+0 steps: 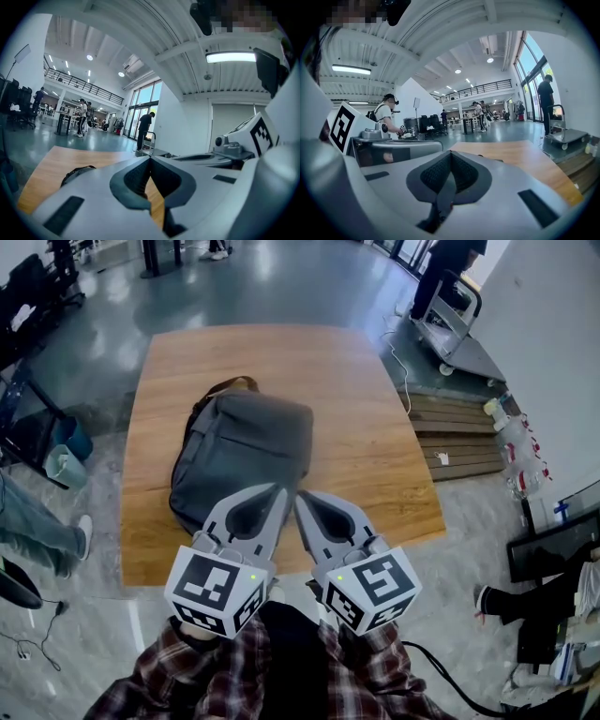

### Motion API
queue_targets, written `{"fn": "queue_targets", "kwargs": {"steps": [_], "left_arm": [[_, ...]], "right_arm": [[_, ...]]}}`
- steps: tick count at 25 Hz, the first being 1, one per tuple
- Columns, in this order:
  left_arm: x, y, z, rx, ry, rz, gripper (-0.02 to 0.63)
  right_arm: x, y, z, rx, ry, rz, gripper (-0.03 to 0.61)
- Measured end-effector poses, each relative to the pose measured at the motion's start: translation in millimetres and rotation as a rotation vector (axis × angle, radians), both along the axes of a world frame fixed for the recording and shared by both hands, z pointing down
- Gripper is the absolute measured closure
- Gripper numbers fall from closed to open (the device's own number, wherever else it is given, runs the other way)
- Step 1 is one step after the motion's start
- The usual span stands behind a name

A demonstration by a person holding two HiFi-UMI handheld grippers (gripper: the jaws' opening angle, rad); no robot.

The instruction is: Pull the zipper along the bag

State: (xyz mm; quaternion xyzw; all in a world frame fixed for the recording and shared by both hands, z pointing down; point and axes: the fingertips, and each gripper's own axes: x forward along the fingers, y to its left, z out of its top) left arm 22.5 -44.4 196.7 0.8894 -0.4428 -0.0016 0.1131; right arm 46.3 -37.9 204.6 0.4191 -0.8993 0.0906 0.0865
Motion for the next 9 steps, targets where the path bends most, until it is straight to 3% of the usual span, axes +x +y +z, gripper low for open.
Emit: {"fn": "queue_targets", "kwargs": {"steps": [9], "left_arm": [[4.1,-8.4,0.4,0.005,-0.01,0.011,0.604]], "right_arm": [[-3.1,-6.2,-3.1,-0.019,-0.05,-0.028,0.572]]}}
